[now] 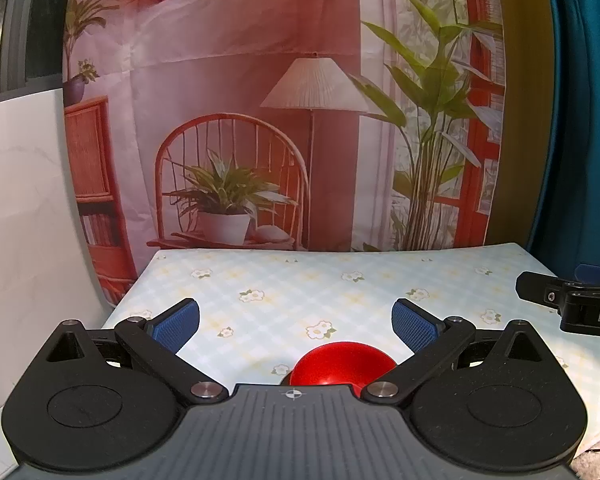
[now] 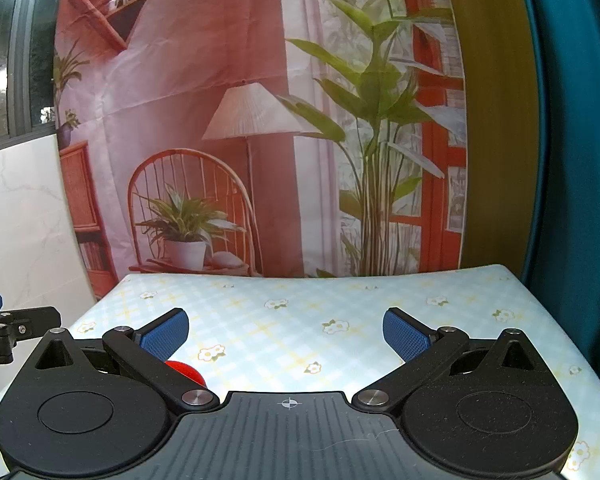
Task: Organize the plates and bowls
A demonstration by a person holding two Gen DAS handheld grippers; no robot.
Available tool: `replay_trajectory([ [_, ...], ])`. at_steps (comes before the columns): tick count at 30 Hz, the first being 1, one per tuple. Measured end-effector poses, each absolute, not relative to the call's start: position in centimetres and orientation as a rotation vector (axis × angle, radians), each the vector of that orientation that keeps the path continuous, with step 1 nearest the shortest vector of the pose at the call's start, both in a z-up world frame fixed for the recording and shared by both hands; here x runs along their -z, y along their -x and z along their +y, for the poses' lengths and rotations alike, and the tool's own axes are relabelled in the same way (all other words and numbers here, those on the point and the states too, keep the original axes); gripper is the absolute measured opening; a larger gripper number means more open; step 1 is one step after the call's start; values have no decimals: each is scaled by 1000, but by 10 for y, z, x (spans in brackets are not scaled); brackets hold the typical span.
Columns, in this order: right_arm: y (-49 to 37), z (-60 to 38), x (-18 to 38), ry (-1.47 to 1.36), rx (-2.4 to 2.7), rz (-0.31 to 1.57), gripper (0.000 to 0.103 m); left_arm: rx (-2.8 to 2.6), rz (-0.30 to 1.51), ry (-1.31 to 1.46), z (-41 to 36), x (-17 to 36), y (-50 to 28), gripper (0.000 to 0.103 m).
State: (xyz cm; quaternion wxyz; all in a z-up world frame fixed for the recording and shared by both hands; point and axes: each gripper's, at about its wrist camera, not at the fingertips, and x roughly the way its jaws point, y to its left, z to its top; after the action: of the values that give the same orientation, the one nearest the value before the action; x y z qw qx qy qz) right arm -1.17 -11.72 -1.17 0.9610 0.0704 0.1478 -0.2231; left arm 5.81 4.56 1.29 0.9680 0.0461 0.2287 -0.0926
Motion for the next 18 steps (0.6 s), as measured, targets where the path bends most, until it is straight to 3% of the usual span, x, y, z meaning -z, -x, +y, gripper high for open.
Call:
replay_trajectory([
  [18,11,-118,16,-147,453,305,103,184,452,-97,47,-14,-58,103],
])
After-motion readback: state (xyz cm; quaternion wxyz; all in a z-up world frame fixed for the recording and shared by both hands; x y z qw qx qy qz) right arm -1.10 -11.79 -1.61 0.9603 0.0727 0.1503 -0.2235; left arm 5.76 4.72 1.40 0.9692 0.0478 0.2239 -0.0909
